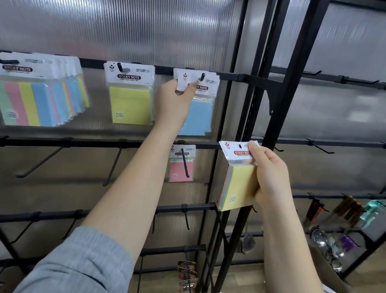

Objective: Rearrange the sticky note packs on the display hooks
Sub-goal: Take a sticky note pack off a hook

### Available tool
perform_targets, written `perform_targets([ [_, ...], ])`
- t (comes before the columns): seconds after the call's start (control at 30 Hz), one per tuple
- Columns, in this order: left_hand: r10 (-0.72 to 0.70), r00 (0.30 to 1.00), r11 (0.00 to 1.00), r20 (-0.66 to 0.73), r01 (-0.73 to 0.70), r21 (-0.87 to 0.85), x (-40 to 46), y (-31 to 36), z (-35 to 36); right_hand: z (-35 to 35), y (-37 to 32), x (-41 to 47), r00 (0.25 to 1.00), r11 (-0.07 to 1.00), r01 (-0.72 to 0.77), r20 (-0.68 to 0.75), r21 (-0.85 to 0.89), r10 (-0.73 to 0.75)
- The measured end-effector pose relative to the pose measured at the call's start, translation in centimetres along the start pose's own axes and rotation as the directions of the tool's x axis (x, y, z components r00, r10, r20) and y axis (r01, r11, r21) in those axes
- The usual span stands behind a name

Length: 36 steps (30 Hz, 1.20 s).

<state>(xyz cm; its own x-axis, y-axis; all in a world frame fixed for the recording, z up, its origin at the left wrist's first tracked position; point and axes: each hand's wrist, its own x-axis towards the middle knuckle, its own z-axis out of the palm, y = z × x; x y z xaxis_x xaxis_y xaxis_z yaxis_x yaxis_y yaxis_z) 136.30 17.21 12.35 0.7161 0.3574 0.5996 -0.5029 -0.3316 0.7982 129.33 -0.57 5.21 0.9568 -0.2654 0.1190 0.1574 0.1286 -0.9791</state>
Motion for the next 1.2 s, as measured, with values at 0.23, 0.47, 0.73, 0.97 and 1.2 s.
perform_targets([
  [0.23, 0.02, 0.994, 0.986, -0.108, -0.002, 0.167, 0.9, -0.5, -0.6, 1.1, -0.1, -0.6, 1.0, 1.0, 0.008, -0.016, 0.02, -0.008],
  [0.47, -0.014, 0.999, 0.981, -0.046, 0.022, 0.193, 1.0, -0.9, -1.7, 2.9, 0.0, -2.3, 0.999, 1.0, 0.011, -0.045, -0.014, -0.011],
  [0.73, 0.117, 0.984, 0.931, 0.138, -0.157, 0.33, -0.5, -1.1, -8.5, 5.4, 0.7, -5.5, 0.996, 1.0, 0.016, -0.084, -0.002, -0.016],
  [0.97, 0.06, 0.97, 0.9, 0.236, -0.155, 0.406, -3.5, -3.2, -15.3, 7.7, 1.8, -8.2, 0.991, 1.0, 0.02, -0.131, -0.003, -0.02],
  [1.2, -0.113, 0.977, 0.841, 0.183, -0.004, 0.541, -6.6, -7.4, -21.2, 10.1, 2.6, -10.4, 0.987, 0.996, 0.052, -0.15, -0.072, -0.063],
])
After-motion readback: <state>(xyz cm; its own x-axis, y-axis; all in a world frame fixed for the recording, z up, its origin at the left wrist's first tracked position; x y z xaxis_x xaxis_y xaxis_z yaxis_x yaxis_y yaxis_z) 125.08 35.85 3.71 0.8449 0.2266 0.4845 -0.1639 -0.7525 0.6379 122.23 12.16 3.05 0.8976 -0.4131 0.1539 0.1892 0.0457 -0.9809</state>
